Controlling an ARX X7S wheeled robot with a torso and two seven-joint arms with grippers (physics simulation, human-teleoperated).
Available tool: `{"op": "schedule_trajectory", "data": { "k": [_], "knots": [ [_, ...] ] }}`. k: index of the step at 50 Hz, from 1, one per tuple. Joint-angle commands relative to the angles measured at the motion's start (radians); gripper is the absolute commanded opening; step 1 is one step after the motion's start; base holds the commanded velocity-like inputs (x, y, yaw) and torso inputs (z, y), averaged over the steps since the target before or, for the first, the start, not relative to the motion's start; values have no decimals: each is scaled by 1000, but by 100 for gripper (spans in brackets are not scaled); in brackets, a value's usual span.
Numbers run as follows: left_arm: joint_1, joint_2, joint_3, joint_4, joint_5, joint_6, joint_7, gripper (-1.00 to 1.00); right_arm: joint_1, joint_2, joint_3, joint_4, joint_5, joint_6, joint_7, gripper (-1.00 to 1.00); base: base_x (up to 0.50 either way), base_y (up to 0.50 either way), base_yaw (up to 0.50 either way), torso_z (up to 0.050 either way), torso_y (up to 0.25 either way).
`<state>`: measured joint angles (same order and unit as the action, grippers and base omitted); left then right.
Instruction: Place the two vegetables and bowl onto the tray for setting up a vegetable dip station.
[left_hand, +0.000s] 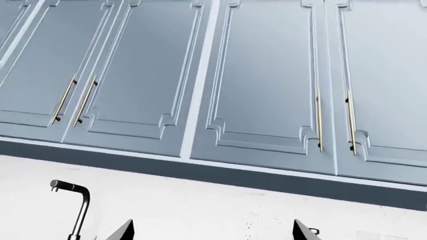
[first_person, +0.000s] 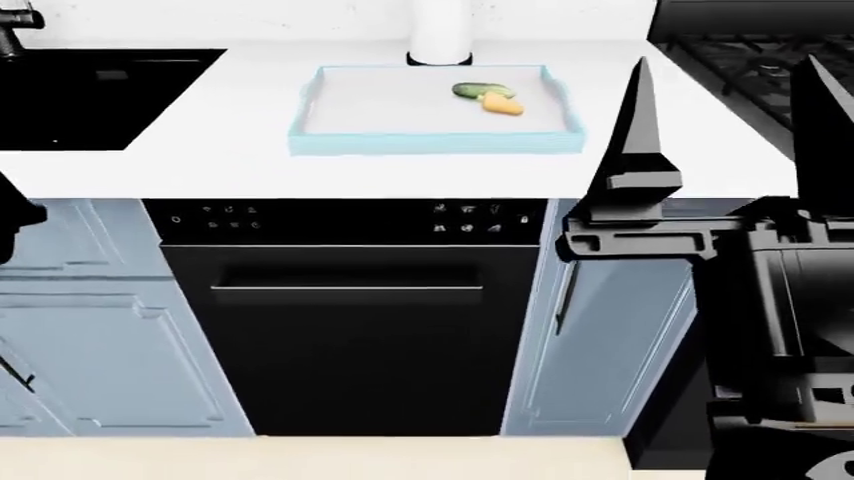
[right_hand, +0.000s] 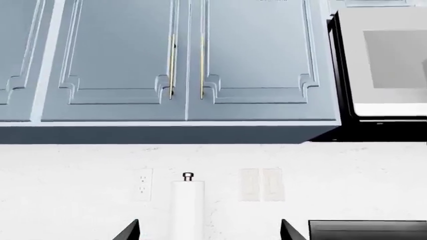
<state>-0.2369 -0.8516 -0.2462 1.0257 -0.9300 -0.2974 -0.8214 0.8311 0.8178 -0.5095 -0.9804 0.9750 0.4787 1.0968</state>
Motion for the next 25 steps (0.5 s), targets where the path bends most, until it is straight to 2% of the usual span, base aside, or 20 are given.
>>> {"op": "schedule_trajectory", "data": {
  "k": [1, 7, 20, 25],
  "knots": [
    [95, 86, 54, -63, 112, 123, 66, 100, -98, -50, -60, 64, -159, -71, -71, 100, -352, 434, 0, 0, 0],
    [113, 169, 109, -127, 177, 189, 122, 100, -72, -56, -86, 50, -178, -25, -57, 100, -352, 437, 0, 0, 0],
    [45, 159, 123, -101, 159, 167, 86, 100, 6, -71, -131, -18, -206, 79, -8, 100, -334, 476, 0, 0, 0],
    [50, 163, 127, -106, 158, 171, 87, 100, -2, -62, -153, -17, -265, 55, -35, 100, -190, 500, 0, 0, 0]
  ]
}}
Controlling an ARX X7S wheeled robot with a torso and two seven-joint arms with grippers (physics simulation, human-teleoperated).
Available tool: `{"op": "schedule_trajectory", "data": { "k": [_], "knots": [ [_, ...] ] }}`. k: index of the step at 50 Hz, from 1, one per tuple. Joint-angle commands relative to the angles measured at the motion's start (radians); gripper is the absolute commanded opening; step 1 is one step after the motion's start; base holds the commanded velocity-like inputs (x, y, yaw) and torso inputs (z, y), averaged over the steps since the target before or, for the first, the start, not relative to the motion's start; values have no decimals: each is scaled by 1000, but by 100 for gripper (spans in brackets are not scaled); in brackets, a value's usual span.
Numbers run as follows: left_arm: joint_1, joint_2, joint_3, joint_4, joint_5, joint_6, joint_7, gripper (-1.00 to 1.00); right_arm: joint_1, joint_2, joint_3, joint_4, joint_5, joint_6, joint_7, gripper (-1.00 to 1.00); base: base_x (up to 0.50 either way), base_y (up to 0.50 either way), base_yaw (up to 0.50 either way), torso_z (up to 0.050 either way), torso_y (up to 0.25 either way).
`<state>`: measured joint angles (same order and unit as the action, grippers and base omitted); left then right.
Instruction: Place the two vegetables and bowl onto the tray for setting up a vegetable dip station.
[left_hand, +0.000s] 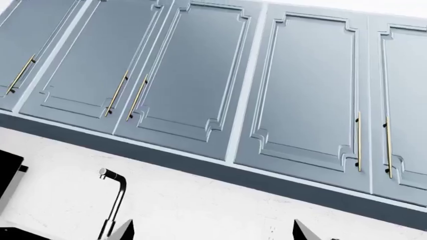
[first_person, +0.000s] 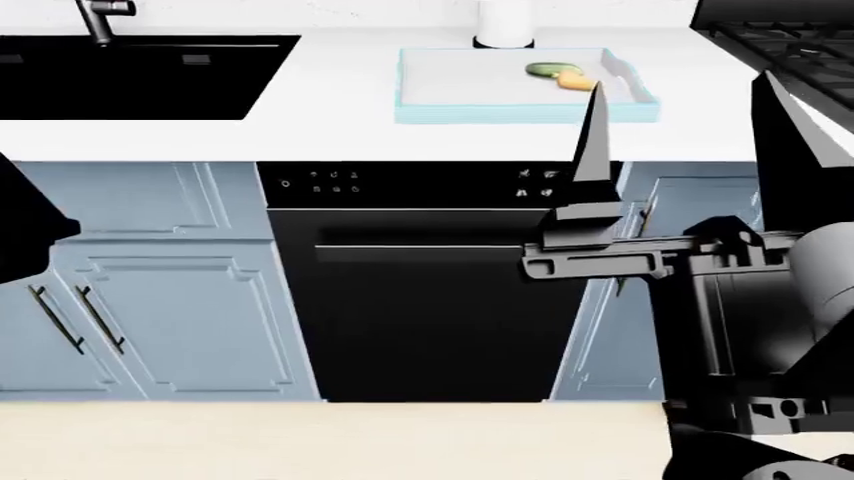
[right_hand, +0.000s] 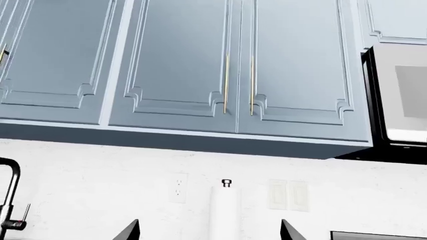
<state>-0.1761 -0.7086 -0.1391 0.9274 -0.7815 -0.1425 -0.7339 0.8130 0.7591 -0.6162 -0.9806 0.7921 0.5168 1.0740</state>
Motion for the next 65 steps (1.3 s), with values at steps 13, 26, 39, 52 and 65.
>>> {"op": "schedule_trajectory", "data": {
  "k": [13, 26, 39, 52, 65],
  "knots": [
    [-21, 22, 44, -6, 15, 11, 1, 100, 38, 15, -89, -15, -155, 99, 33, 100, 103, 500, 0, 0, 0],
    [-19, 21, 46, 0, 14, 16, -1, 100, 51, 8, -113, -15, -162, 108, 25, 100, 217, 500, 0, 0, 0],
    [-11, 14, 30, 7, 1, 26, -8, 100, 68, 1, -144, -22, -190, 102, 9, 100, 226, 500, 0, 0, 0],
    [-14, 11, 30, 9, -7, 27, -13, 100, 78, -1, -162, -24, -211, 97, 10, 100, 225, 500, 0, 0, 0],
    [-12, 9, 31, 9, -7, 31, -16, 100, 94, 0, -179, -33, -217, 112, 19, 100, 214, 500, 0, 0, 1]
  ]
}}
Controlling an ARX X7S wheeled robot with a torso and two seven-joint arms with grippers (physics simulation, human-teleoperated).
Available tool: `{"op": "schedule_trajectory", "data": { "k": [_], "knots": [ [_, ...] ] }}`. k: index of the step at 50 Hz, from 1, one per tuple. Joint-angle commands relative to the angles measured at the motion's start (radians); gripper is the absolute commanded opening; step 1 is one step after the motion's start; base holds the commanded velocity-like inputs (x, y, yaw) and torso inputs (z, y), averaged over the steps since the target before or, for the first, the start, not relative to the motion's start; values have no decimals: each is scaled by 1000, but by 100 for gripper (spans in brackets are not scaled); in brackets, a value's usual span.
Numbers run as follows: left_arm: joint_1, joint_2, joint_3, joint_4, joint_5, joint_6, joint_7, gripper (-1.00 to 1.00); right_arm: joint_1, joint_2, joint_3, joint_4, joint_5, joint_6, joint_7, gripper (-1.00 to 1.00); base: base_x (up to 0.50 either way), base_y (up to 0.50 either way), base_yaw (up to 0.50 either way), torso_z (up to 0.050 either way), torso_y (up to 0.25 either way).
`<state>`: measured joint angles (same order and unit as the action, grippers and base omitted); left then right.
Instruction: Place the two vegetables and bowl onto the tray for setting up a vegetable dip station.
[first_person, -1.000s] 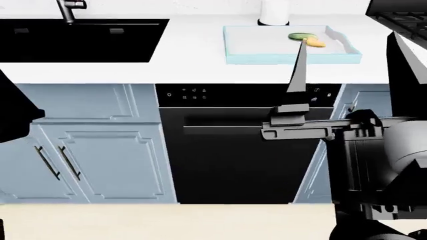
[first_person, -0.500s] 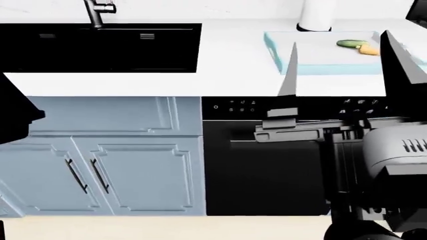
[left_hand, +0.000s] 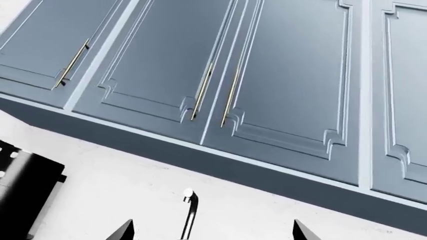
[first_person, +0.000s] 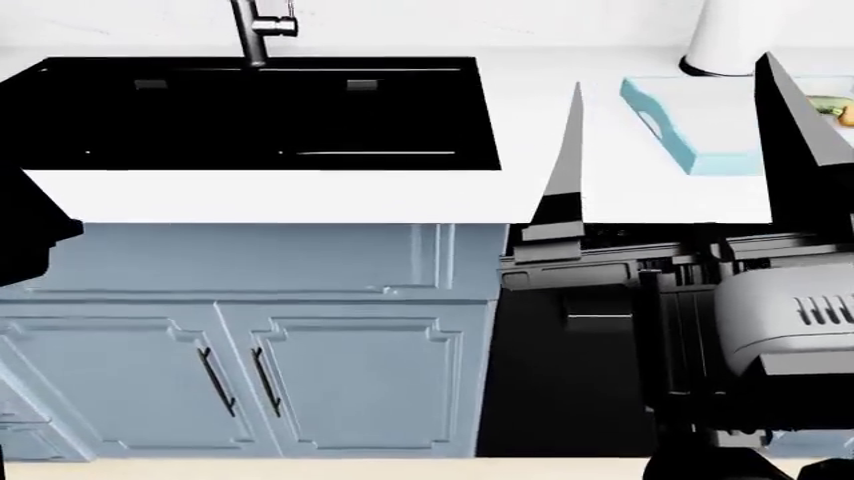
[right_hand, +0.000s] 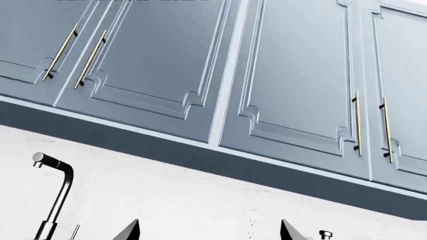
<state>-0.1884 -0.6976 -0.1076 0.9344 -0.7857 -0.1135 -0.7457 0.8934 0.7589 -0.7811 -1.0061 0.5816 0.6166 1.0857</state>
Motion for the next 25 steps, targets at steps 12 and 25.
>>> {"op": "schedule_trajectory", "data": {
  "k": [12, 25],
  "knots": [
    [5, -4, -1, 1, -3, 8, -5, 100, 35, 1, -42, -17, -15, 24, 9, 100, -13, 500, 0, 0, 0],
    [8, -8, -4, 3, -4, 11, -10, 100, 43, 6, -62, -14, -20, 3, 6, 100, -161, 500, 0, 0, 0]
  ]
}}
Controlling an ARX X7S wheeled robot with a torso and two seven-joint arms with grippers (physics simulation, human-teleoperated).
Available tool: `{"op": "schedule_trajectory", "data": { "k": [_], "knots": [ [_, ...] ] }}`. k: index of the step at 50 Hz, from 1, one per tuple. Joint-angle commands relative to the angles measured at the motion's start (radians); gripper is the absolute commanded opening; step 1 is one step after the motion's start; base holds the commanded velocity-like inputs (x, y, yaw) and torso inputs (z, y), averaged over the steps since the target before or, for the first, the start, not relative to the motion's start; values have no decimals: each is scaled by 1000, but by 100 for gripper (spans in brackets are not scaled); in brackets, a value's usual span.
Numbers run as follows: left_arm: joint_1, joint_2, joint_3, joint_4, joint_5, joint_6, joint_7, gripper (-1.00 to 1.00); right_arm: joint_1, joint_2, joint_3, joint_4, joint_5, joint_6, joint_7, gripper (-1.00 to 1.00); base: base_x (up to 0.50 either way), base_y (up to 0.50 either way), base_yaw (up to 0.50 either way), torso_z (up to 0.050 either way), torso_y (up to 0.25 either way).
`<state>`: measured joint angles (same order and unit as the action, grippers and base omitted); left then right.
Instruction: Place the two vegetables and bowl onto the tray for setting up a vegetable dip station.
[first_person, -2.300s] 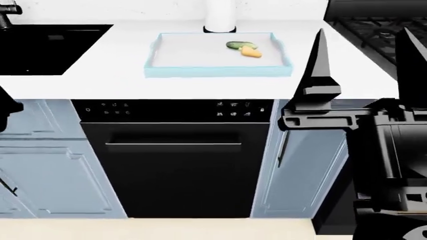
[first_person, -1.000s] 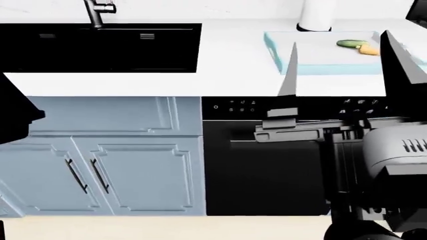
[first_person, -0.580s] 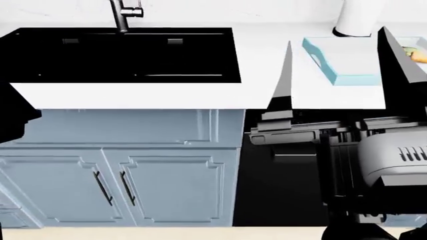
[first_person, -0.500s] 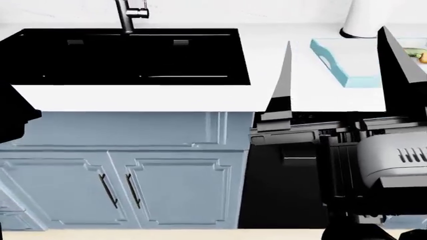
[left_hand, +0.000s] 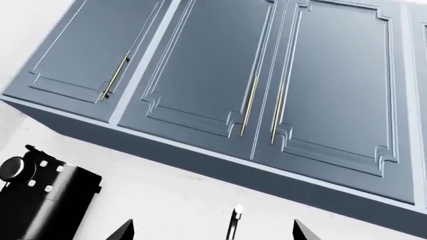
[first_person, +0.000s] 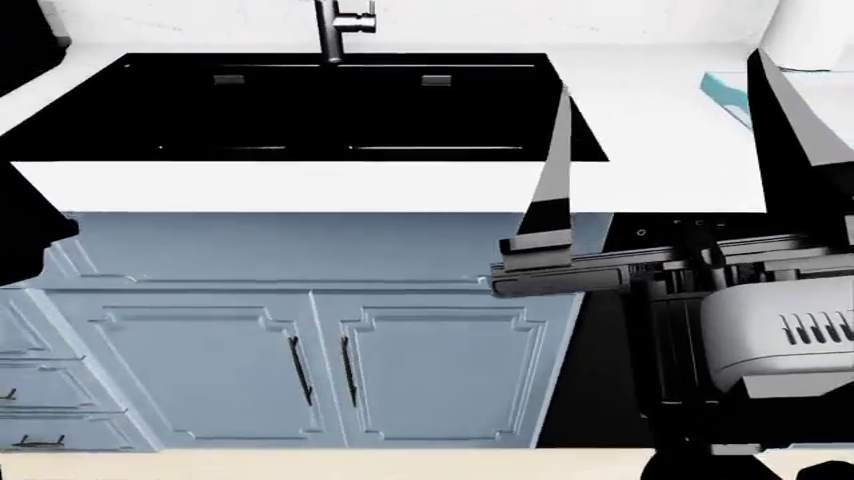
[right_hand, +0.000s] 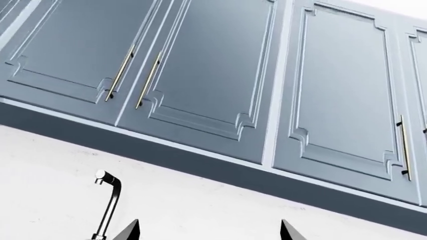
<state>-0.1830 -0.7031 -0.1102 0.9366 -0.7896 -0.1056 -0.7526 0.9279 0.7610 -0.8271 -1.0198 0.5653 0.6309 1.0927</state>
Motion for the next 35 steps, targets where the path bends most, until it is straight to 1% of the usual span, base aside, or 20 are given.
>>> {"op": "schedule_trajectory", "data": {
  "k": [1, 16, 35],
  "knots": [
    [3, -3, -2, 2, 0, 4, -3, 100, 9, 5, -17, 0, -4, -13, -1, 100, -161, 500, 0, 0, 0],
    [9, -7, -9, 4, -4, 10, -9, 100, 13, 13, -32, 8, -8, -32, -4, 100, -140, 500, 0, 0, 0],
    [12, -9, -5, 3, -2, 17, -11, 100, 42, 13, -67, -1, -16, -4, 7, 100, -6, 500, 0, 0, 0]
  ]
}}
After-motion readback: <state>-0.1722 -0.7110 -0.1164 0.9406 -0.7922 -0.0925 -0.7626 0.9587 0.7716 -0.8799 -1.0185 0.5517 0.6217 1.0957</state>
